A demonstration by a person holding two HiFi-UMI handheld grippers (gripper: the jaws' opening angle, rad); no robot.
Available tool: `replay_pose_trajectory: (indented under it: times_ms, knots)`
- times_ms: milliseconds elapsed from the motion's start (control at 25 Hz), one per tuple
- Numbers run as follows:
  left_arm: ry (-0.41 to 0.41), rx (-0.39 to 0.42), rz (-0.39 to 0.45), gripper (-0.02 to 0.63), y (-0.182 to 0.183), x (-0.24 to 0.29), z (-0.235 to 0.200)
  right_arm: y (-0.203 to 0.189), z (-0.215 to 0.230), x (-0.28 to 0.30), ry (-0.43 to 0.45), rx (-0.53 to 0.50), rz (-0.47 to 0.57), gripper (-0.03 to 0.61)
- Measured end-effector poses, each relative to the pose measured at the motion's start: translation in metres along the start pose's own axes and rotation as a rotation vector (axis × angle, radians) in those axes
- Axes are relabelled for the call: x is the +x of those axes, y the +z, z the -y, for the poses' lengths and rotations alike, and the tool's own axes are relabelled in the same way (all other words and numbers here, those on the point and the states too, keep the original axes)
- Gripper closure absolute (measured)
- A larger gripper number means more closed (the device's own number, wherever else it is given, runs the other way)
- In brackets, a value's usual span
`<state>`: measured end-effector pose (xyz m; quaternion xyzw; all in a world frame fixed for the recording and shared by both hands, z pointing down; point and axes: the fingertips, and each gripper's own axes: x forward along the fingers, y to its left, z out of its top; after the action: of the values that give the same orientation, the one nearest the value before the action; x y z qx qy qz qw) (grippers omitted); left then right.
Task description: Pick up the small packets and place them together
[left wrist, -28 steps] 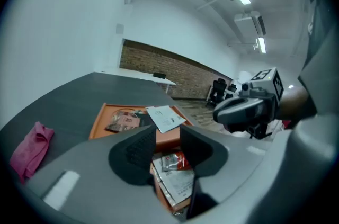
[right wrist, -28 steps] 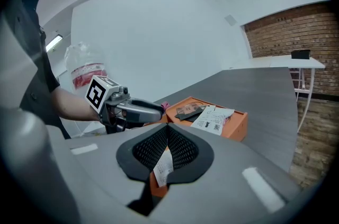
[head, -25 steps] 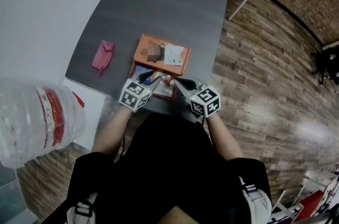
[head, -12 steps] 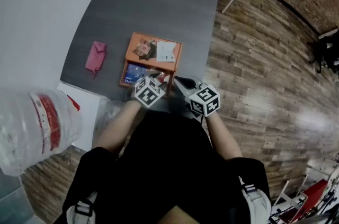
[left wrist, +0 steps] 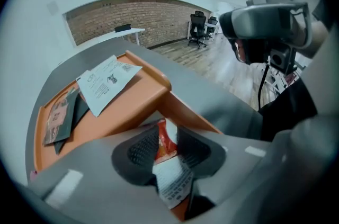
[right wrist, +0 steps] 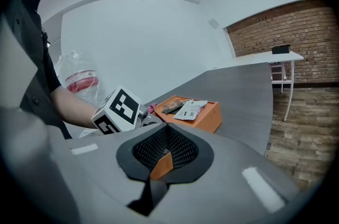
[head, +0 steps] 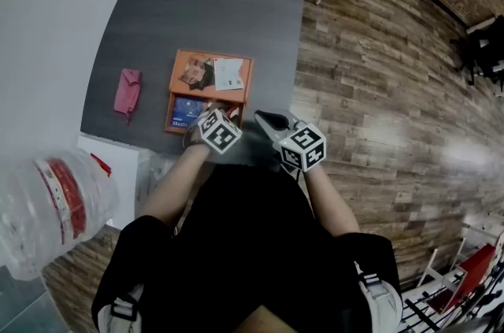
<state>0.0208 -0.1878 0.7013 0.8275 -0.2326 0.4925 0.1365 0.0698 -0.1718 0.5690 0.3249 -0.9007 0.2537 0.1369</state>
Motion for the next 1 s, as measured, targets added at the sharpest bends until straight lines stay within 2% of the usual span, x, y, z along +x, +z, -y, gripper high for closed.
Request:
replay_pose_trajectory:
  times_ms: [200, 640, 760, 1000]
  knots:
    - [0.018, -0.006, -0.045, 0.523, -0.008, 0.008, 0.000, -0.002, 0.008, -0.007, -0.014, 0.026, 0.010, 0.575]
    - [-0.053, -0.152, 0.034, 0.559, -0.008, 0.001, -0.006, 0.002, 0.011, -0.005, 0.003, 0.024, 0.006, 0.575]
    - [-0.051, -0.145, 0.045, 0.595, -0.006, 0.001, -0.006, 0.002, 0.010, -0.003, 0.010, 0.018, 0.004, 0.575]
    - [-0.024, -0.088, 0.034, 0.609, -0.008, -0.001, -0.005, 0.003, 0.007, -0.002, 0.011, 0.010, 0.005, 0.575]
